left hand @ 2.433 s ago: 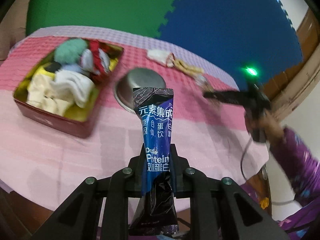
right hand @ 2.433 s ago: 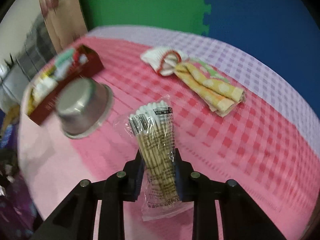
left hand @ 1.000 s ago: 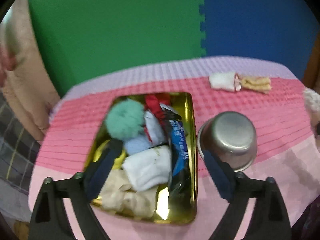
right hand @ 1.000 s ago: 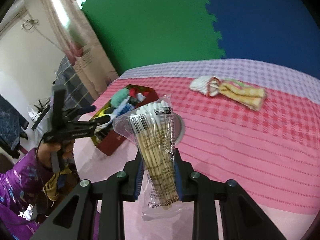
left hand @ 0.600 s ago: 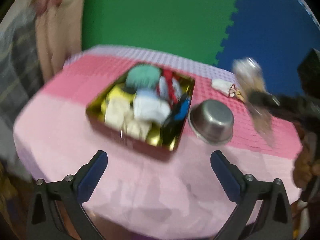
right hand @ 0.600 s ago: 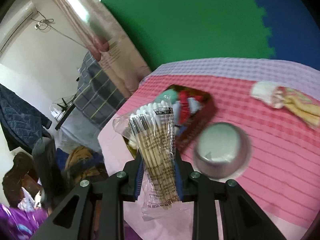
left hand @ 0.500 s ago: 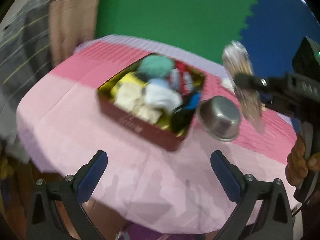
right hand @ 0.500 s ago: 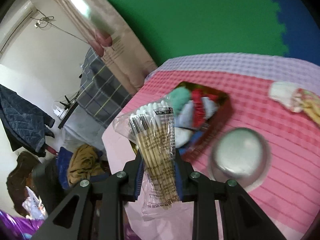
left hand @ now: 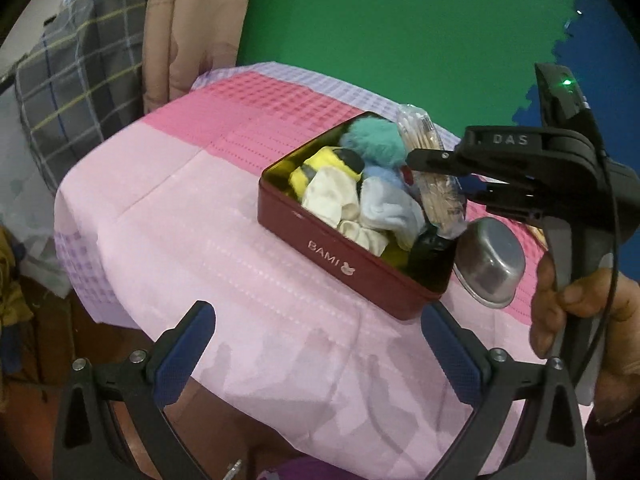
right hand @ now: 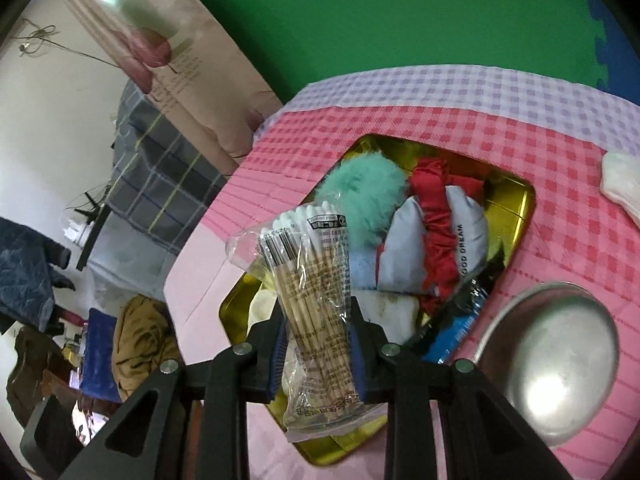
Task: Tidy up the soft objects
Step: 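Carry the protein pouch and cotton swab pack into the red tin and release both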
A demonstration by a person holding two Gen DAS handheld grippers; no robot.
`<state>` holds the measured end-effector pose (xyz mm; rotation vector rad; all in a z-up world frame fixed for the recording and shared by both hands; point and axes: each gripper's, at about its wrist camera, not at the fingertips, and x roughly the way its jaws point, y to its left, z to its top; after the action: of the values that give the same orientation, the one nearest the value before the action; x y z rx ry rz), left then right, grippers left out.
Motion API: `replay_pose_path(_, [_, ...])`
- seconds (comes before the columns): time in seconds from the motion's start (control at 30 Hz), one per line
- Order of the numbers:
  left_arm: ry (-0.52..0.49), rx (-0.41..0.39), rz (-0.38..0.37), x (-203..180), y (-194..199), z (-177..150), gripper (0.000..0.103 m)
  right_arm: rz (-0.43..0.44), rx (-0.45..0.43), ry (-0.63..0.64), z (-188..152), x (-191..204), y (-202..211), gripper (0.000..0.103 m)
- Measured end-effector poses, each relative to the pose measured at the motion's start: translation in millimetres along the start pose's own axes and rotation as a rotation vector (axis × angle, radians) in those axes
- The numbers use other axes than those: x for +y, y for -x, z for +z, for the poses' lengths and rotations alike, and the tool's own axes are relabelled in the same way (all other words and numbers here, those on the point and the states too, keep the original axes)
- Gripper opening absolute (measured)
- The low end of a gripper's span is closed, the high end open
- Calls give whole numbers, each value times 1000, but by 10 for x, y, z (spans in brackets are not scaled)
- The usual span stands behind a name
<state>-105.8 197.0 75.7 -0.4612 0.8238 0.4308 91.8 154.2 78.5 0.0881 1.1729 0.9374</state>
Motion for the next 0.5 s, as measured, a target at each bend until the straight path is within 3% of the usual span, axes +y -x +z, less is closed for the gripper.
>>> replay_pose_path(0.3, [-38, 31, 75, 25, -91, 5, 102, -57, 5, -19, 76, 150, -265, 29])
replay_pose_path(0.43, [-28, 52, 79, 51, -132, 4, 102, -50, -11, -25, 91, 149, -233, 45])
replay_pose_path(0.5, [-20, 67, 84, 63, -155, -2, 102, -23, -37, -28, 102, 135, -153, 48])
